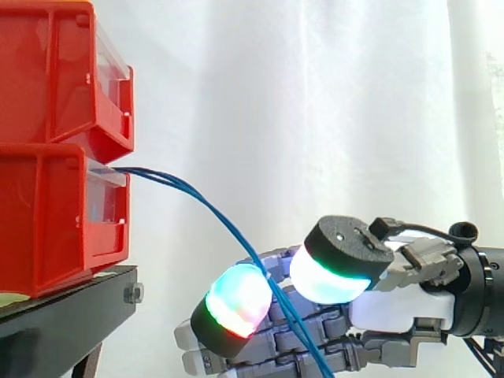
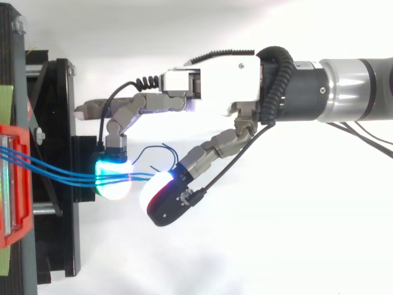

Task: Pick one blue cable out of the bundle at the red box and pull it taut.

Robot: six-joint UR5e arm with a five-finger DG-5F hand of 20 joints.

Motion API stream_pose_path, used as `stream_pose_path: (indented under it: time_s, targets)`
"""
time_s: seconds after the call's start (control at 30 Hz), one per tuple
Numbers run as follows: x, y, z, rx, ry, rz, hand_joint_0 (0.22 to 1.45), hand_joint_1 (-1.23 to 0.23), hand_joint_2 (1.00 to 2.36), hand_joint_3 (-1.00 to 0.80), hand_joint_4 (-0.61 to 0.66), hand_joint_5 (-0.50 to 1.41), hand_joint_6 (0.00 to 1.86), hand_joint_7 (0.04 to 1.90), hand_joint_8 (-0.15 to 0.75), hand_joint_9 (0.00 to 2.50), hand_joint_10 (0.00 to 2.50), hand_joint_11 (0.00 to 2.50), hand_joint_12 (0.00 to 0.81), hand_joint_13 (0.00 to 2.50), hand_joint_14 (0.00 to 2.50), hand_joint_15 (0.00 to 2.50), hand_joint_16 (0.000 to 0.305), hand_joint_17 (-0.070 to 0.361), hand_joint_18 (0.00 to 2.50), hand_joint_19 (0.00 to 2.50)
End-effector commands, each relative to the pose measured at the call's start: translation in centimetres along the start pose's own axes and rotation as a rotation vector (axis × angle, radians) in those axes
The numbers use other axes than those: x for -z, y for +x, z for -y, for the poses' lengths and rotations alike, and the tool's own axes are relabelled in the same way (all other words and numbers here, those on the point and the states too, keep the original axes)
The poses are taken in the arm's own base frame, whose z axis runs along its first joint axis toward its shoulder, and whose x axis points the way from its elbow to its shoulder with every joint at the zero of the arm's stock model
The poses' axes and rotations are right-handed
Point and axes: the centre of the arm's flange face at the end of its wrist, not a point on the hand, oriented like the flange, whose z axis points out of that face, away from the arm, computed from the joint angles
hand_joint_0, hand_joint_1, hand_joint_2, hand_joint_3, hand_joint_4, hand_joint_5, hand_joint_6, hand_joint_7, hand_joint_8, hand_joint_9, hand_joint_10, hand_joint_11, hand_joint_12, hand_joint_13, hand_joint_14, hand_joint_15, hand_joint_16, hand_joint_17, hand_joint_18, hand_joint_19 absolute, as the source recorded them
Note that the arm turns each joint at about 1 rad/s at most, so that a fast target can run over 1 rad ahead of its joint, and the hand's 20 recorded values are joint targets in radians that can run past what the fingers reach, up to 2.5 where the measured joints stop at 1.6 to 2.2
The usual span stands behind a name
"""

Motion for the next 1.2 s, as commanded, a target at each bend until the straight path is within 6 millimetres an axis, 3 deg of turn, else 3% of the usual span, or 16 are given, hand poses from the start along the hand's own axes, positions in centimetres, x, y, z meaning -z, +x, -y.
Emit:
stream_pose_path:
  time_s: [0.0, 0.13, 0.6, 0.73, 0.8, 0.93, 0.97, 1.07, 1.17]
  targets:
    - [0.07, -0.21, -0.2, 0.0, 0.002, 0.001, 0.53, -0.69, 1.0, -0.5, 0.22, -0.19, 0.92, 0.73, 0.234, 0.06, 0.0, 0.0, 0.285, 0.0, 0.0, 0.0, 0.053, 0.12, 0.08, 0.07]
    - [0.11, -0.45, -0.17, 0.0, 0.002, 0.004, 0.58, -0.62, 1.0, -0.49, 0.21, -0.17, 0.91, 0.79, 0.237, 0.11, 0.0, 0.0, 0.267, 0.0, 0.0, 0.0, 0.05, 0.114, 0.08, 0.09]
    - [0.03, -0.48, -0.36, 0.0, 0.003, -0.005, 0.63, -0.81, 1.01, -0.23, 0.12, -0.15, 0.92, 0.95, 0.256, 0.2, 0.0, 0.0, 0.275, 0.08, 0.0, 0.0, 0.048, 0.109, 0.22, 0.04]
    - [0.0, -0.54, -0.74, 0.001, 0.0, -0.005, 0.69, -0.88, 1.01, -0.31, 0.08, -0.15, 0.93, 0.9, 0.254, 0.2, 0.0, 0.0, 0.273, 0.09, 0.0, 0.0, 0.048, 0.109, 0.24, 0.0]
    - [0.08, -0.64, -0.67, 0.0, 0.006, -0.004, 0.74, -0.9, 1.0, -0.5, 0.07, -0.16, 0.92, 0.85, 0.254, 0.2, 0.0, 0.0, 0.272, 0.08, 0.0, 0.0, 0.049, 0.109, 0.25, 0.0]
    - [0.15, -0.66, -0.83, 0.0, 0.01, -0.004, 0.65, -0.88, 1.0, -0.5, 0.17, -0.16, 0.91, 0.86, 0.252, 0.2, 0.0, 0.0, 0.272, 0.07, 0.0, 0.0, 0.049, 0.11, 0.26, 0.01]
    - [0.18, -0.66, -0.8, 0.0, 0.013, -0.005, 0.55, -0.85, 1.0, -0.5, 0.19, -0.16, 0.91, 0.86, 0.261, 0.2, 0.0, 0.0, 0.283, 0.07, 0.0, 0.0, 0.051, 0.115, 0.24, 0.03]
    - [0.24, -0.77, -0.75, 0.0, 0.017, -0.004, 0.46, -0.71, 1.0, -0.5, 0.21, -0.16, 0.91, 0.81, 0.286, 0.2, 0.0, 0.0, 0.31, 0.07, 0.0, 0.0, 0.057, 0.129, 0.25, 0.05]
    - [0.23, -0.78, -0.87, 0.0, 0.015, -0.004, 0.48, -0.6, 1.0, -0.5, 0.2, -0.15, 0.89, 0.86, 0.297, 0.27, 0.0, 0.0, 0.304, 0.1, 0.0, 0.0, 0.056, 0.127, 0.26, 0.05]
